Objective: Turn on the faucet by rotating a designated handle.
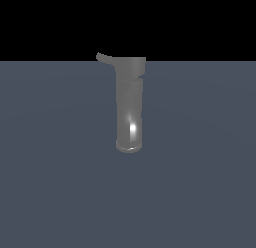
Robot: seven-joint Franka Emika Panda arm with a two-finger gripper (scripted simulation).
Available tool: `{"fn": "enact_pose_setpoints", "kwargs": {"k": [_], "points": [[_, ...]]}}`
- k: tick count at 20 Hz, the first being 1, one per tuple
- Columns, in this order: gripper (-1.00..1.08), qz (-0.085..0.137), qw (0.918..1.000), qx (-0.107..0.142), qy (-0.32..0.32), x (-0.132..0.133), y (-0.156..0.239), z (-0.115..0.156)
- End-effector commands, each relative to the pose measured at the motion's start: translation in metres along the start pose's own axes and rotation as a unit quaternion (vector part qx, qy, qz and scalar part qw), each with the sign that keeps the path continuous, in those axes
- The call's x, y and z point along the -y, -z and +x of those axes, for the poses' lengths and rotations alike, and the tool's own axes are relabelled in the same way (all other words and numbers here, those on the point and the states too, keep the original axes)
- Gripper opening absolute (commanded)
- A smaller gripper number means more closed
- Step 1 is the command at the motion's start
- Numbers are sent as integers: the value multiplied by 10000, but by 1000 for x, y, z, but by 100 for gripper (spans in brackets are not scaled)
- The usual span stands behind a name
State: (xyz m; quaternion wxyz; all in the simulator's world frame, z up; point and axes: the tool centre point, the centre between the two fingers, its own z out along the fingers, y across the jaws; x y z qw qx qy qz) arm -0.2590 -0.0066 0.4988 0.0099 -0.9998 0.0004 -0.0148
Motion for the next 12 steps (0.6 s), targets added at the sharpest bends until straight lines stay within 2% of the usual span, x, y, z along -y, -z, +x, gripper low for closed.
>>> {"fn": "enact_pose_setpoints", "kwargs": {"k": [1,12], "points": [[-100,0,10000,0,0,0,0,0],[-100,-7,9994,3,-337,12,-9,7]]}}
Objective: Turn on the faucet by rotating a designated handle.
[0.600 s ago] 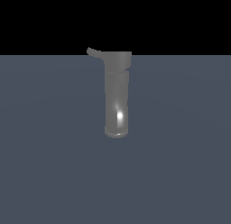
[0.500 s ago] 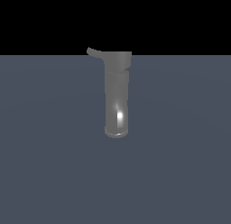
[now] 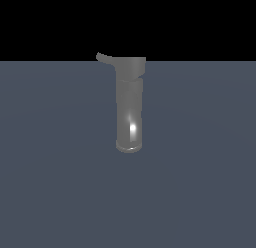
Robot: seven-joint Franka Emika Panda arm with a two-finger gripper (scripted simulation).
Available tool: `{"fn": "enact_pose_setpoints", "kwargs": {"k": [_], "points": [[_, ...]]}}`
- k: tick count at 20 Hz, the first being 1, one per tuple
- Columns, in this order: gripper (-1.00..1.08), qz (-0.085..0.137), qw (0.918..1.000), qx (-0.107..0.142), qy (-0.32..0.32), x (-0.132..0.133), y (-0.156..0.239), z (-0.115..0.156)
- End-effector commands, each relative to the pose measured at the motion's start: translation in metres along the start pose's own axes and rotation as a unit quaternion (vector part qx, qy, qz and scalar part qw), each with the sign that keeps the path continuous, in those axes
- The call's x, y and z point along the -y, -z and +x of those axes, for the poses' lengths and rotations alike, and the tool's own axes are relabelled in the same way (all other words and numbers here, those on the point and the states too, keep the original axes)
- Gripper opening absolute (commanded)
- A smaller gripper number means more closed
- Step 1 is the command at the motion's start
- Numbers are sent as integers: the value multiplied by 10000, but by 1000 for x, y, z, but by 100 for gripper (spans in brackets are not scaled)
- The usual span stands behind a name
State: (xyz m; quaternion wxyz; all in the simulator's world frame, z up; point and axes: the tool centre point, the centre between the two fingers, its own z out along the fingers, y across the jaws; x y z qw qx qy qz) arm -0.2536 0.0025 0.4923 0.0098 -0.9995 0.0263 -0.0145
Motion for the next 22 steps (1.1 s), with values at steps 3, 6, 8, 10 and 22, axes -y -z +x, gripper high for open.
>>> {"fn": "enact_pose_setpoints", "kwargs": {"k": [3,6,8,10,22], "points": [[-100,-6,9996,3,-288,10,-8,6],[-100,-10,9985,5,-549,19,-15,12],[-100,-14,9972,7,-752,26,-20,17],[-100,-17,9953,9,-973,33,-26,22],[-100,-37,9731,19,-2304,70,-63,63]]}}
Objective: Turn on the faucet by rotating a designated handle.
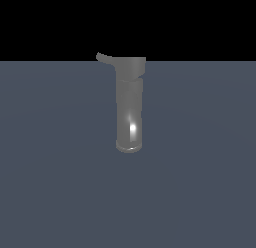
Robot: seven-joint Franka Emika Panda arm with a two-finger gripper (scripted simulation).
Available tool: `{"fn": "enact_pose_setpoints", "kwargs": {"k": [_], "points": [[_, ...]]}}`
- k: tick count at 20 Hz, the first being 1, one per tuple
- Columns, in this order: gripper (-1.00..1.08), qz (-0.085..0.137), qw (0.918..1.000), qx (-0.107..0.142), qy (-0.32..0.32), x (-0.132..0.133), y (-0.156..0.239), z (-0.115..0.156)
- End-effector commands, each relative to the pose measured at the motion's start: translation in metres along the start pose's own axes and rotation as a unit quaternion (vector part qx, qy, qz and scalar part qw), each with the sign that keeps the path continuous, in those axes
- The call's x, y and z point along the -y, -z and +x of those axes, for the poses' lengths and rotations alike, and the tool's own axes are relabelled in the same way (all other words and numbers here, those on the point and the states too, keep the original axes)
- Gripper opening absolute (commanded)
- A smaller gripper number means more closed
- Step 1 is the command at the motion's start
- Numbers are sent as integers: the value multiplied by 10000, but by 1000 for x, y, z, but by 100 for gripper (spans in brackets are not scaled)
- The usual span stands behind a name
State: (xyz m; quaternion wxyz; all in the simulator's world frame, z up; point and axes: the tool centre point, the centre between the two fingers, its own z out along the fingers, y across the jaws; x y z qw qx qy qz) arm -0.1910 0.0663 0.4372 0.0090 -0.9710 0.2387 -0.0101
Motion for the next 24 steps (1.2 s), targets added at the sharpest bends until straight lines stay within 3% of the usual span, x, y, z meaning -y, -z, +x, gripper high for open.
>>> {"fn": "enact_pose_setpoints", "kwargs": {"k": [1,12,24], "points": [[-100,-1,9996,3,-291,10,-8,6],[-100,-19,9882,14,-1529,50,-41,39],[-100,-43,9591,21,-2831,81,-76,86]]}}
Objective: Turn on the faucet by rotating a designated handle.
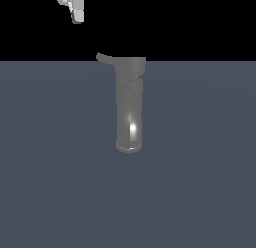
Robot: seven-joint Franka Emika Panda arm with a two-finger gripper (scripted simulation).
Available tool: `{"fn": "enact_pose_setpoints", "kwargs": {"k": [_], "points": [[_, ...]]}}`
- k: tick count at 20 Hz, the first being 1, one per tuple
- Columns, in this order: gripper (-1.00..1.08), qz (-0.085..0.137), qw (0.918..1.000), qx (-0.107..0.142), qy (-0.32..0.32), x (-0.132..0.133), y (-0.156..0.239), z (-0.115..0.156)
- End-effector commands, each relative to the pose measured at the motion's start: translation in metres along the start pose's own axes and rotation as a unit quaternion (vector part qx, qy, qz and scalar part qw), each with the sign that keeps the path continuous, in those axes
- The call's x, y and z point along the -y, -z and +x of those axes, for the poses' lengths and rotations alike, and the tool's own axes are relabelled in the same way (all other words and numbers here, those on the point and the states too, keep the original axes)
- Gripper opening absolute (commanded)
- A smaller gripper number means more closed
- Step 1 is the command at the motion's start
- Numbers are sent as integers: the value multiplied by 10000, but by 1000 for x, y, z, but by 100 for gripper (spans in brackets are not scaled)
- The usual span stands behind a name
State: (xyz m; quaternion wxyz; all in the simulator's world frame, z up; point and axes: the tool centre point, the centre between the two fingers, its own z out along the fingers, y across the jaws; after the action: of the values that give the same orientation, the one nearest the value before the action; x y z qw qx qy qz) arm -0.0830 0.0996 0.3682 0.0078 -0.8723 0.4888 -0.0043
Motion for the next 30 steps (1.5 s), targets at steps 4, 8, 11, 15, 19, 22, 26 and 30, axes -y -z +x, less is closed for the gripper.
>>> {"fn": "enact_pose_setpoints", "kwargs": {"k": [4,8,11,15,19,22,26,30], "points": [[-100,-11,9981,0,-614,21,-16,15],[-100,-23,9944,-3,-1058,35,-28,27],[-100,-34,9902,-6,-1395,45,-36,38],[-100,-49,9831,-13,-1833,57,-48,53],[-100,-63,9756,-19,-2196,65,-58,66],[-100,-72,9703,-23,-2418,70,-63,75],[-100,-81,9645,-27,-2641,74,-69,84],[-100,-86,9610,-28,-2765,76,-72,89]]}}
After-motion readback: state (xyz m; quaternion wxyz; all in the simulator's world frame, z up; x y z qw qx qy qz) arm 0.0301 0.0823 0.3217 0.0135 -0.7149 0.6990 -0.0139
